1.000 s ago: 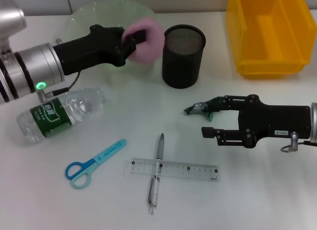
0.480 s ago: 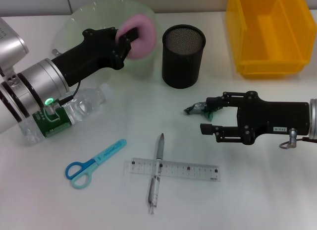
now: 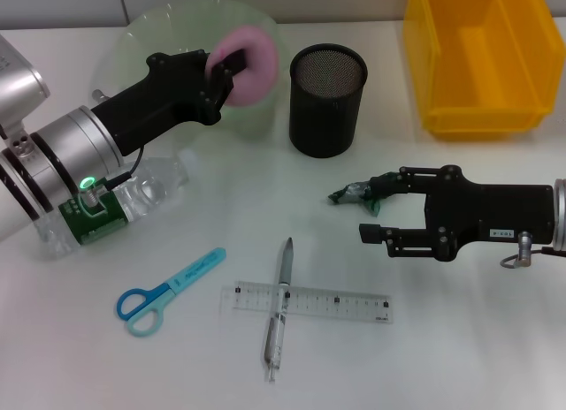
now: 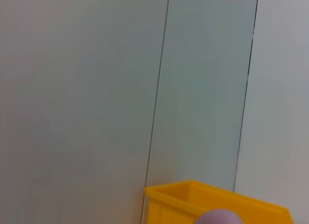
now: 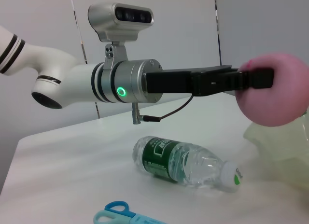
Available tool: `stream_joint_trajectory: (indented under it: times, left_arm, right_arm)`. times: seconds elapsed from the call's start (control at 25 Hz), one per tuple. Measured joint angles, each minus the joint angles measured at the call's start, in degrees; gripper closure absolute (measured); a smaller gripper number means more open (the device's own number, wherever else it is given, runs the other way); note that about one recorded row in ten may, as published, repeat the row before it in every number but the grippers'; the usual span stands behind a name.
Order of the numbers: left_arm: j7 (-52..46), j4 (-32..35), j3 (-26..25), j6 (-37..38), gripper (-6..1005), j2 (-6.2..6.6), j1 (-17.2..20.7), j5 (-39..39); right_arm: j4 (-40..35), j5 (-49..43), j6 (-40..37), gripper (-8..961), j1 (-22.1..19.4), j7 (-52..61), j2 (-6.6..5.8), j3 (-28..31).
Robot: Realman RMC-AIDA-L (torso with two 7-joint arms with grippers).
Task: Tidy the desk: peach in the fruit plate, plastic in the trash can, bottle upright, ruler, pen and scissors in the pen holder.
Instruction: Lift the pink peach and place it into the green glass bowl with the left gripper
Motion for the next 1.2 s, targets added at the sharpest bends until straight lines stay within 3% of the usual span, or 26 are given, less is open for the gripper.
stream_joint_trajectory:
  times: [0.4,0.64,0.92,1.2]
  left_arm:
    - [1.89,-1.59,-0.06,-1.59,952,-0.12,-0.97,-2.31]
    - [9.71,-6.67,-0.09,-9.55,952,-0.12,-3.91,-17.48]
    - [13.22,-7.26,-0.09,-18.87,952,-0.12,-6.41,-23.76]
    - [14.09,-7.44,-0.14,-19.95,952,-0.12,-6.74,-24.94]
  right_arm:
    - [0.0,-0.06,0.05,253,-0.02,-0.02,-0.11,0.01]
    - [0.0,-0.07,0.48,254,0.25,-0.02,0.05,0.01]
    - [-0.07,-0.07,0.52,254,0.59,-0.01,0.08,0.01]
    - [-0.09,-0.07,0.53,253,0.62,0.02,0.09,0.01]
